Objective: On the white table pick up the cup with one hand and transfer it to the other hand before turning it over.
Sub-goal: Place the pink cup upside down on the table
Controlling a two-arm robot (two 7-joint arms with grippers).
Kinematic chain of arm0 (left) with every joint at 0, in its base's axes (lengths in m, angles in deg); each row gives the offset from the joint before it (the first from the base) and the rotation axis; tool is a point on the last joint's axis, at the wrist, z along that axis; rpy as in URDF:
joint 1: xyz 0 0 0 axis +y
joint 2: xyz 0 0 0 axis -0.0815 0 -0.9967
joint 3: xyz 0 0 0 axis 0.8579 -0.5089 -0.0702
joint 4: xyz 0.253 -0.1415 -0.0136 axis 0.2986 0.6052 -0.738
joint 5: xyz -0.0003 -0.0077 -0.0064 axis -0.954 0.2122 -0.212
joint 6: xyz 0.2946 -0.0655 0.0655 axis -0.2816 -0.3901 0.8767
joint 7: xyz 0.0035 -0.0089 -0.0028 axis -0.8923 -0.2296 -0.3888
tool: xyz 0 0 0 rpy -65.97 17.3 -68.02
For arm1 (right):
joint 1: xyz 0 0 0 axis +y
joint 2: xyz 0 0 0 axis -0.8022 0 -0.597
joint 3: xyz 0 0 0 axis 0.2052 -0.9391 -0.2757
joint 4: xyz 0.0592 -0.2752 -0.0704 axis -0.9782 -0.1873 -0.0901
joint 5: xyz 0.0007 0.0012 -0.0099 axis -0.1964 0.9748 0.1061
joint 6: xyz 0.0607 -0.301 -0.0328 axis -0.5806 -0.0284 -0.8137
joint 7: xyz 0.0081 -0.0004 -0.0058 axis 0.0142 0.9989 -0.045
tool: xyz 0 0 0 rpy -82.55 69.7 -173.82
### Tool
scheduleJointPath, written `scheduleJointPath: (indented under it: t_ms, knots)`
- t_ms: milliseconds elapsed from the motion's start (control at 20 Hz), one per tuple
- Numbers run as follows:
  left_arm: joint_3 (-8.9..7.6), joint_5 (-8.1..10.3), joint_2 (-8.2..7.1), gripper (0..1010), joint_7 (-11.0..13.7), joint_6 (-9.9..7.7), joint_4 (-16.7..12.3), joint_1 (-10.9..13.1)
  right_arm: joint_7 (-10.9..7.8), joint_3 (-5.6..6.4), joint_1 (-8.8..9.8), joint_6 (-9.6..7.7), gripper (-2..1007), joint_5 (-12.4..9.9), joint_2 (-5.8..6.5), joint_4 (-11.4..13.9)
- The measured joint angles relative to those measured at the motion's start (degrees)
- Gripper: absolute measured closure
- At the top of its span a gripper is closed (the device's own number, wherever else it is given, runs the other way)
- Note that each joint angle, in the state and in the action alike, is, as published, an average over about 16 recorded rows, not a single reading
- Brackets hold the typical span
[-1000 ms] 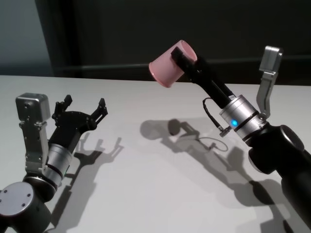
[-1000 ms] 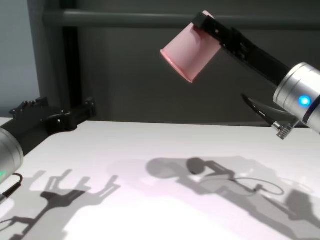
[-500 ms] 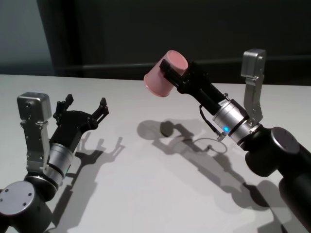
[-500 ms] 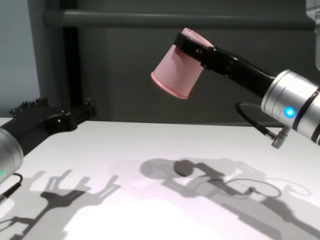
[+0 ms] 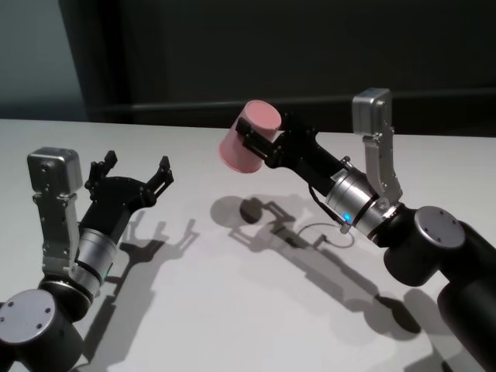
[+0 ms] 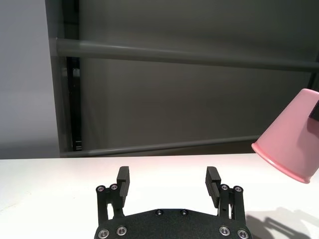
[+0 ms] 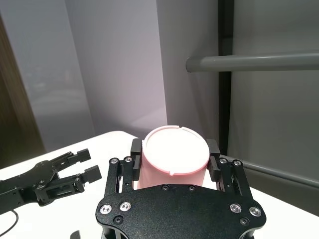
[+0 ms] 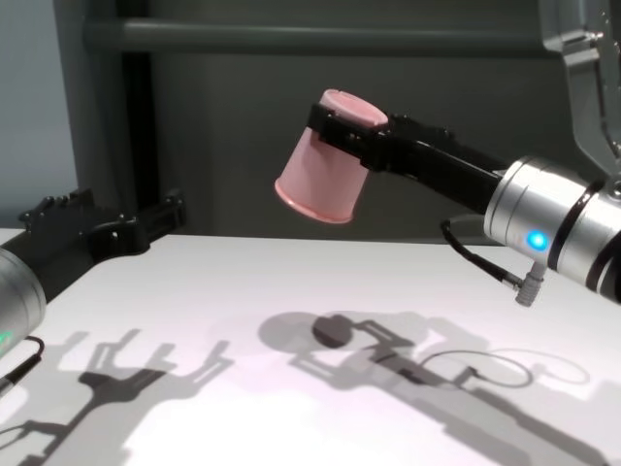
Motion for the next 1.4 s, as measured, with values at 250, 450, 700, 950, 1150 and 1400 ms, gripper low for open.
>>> scheduleJointPath:
  t_ms: [250, 450, 700, 950, 1150, 1400]
  knots:
    - [0.00, 0.00, 0.00, 7, 0.00, 0.00, 0.00, 0.00, 0.81, -1.16, -0.11, -1.81, 268, 3.03, 0.36, 0.45]
    - [0.00, 0.00, 0.00, 7, 0.00, 0.00, 0.00, 0.00, 1.37, -1.93, -0.15, -3.83, 268, 5.05, 0.77, 0.85]
    - [0.00, 0.00, 0.00, 7, 0.00, 0.00, 0.00, 0.00, 1.99, -2.53, -0.09, -6.59, 268, 6.95, 1.35, 1.32]
    - [0.00, 0.00, 0.00, 7, 0.00, 0.00, 0.00, 0.00, 2.36, -2.89, -0.02, -8.92, 268, 8.50, 1.83, 1.60]
    - [0.00, 0.00, 0.00, 7, 0.00, 0.00, 0.00, 0.00, 2.30, -3.00, 0.05, -10.18, 268, 9.51, 2.00, 1.61]
    - [0.00, 0.00, 0.00, 7, 0.00, 0.00, 0.00, 0.00, 1.87, -3.07, 0.19, -11.13, 268, 10.58, 1.96, 1.39]
